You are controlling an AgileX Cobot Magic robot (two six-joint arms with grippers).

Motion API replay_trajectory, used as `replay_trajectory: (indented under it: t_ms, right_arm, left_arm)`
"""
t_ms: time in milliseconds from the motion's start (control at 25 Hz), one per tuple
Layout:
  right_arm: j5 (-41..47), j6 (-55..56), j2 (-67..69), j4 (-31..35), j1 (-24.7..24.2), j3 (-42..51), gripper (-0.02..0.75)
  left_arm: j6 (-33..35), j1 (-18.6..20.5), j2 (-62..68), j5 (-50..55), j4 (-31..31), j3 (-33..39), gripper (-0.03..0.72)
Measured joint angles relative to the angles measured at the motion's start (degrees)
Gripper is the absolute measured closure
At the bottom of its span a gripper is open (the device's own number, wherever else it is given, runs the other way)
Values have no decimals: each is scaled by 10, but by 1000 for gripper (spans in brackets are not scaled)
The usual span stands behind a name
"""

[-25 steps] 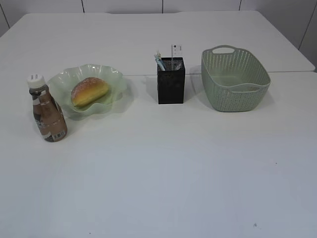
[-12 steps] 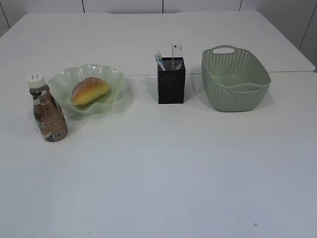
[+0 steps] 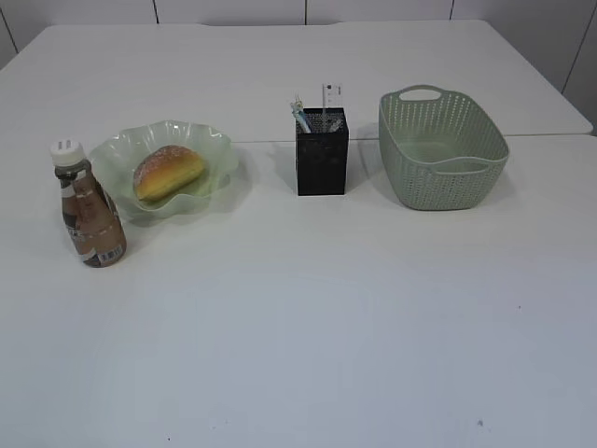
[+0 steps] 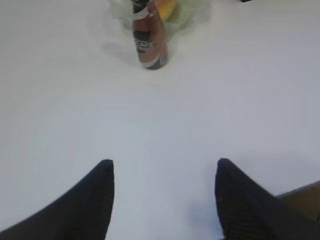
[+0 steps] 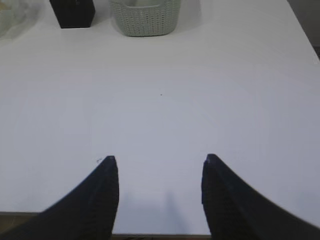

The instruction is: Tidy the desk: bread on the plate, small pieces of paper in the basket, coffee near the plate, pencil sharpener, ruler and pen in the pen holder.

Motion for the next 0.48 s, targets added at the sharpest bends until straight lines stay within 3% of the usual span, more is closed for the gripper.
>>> replay_trajectory:
  t_ms: [160,480]
  right_arm:
    - [0,0,0,0,-22,0,311]
    - [0,0,0,0,-24,0,311]
  left_arm:
    - [0,60,0,-1,0,0,234]
    - [0,70,0,-1,0,0,234]
